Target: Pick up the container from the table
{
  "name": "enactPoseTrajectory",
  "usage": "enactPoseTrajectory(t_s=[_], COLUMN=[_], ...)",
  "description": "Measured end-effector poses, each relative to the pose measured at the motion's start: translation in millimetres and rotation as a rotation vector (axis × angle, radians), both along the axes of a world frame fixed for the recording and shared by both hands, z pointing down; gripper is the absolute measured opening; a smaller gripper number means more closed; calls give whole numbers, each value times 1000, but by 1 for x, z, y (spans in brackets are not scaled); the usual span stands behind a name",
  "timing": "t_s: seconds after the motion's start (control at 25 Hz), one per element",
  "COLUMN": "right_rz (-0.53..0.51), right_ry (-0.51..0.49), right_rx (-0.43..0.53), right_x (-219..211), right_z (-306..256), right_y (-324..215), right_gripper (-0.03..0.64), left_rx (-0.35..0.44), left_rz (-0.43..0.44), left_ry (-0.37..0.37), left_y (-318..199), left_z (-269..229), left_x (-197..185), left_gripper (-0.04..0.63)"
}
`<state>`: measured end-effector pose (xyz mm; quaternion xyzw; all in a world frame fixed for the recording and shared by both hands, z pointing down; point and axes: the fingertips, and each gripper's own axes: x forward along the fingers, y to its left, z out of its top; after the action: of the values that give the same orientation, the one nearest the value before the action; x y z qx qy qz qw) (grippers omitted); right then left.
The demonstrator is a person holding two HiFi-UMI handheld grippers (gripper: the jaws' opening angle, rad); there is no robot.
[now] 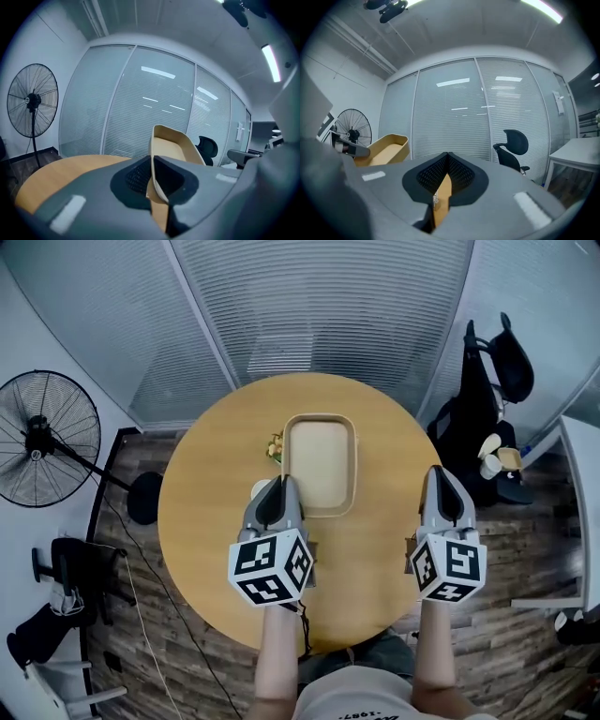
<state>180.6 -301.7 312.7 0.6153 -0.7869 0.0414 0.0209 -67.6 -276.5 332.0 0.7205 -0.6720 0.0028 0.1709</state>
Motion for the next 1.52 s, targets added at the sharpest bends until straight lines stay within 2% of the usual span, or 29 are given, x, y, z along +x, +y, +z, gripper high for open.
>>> enactPoseTrajectory(t_s=[0.6,1.52], right_rz=[-4,29], right_ry=[2,28], right_rx=[71,94], right_x=[-3,2], right_z=[-35,-44], right_y=[17,21], right_gripper=[23,23], left_rx=[84,96], left_rz=[-1,13], left_ry=[14,24], left_y=[24,25], left_z=[-39,-43], left_x=[-3,-3], left_gripper=[18,18])
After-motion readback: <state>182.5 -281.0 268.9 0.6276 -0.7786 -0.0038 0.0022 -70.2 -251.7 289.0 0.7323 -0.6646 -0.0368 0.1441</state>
